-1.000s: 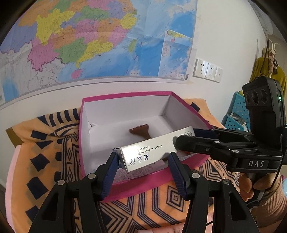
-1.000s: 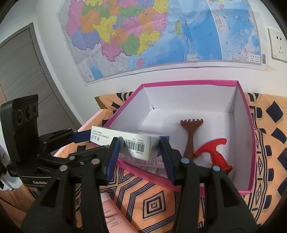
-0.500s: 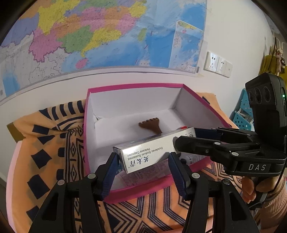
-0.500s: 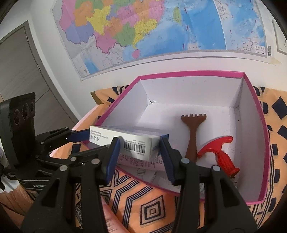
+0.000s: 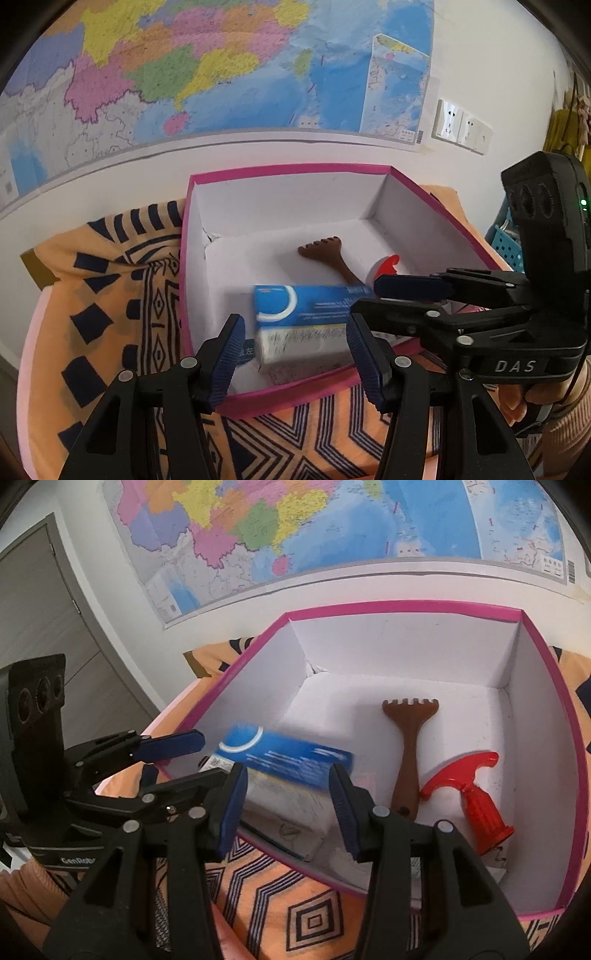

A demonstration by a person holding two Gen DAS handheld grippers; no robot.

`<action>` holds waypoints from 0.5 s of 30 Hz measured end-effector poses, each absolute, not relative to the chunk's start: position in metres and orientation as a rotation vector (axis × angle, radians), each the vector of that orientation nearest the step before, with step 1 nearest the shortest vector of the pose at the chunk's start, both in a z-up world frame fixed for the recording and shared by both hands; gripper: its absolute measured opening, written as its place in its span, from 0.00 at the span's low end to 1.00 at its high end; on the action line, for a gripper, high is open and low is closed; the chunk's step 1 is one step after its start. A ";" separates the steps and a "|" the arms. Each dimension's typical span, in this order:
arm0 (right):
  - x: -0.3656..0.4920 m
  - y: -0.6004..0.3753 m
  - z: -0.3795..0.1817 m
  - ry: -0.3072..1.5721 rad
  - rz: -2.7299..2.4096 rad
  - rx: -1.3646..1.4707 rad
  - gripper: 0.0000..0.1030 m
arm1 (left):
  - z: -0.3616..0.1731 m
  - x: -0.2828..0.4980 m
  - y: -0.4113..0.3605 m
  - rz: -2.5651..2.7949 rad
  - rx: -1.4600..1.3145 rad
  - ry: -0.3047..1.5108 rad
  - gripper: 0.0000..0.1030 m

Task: Organize rigid objects
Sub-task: 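Lower the medicine box into the magenta box and open the right tool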

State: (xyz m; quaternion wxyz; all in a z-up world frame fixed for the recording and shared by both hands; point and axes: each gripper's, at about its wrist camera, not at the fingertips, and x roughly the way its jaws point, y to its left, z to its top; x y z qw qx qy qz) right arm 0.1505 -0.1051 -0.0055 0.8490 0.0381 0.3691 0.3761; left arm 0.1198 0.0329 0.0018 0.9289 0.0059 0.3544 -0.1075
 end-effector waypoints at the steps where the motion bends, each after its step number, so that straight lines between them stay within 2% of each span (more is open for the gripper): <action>1: 0.151 -0.105 -0.006 0.779 0.793 0.081 0.47 | 0.002 0.119 0.033 -0.220 0.014 0.724 0.56; 15: 0.149 -0.123 -0.003 0.780 0.760 0.113 0.47 | 0.009 0.097 0.038 -0.224 0.004 0.693 0.56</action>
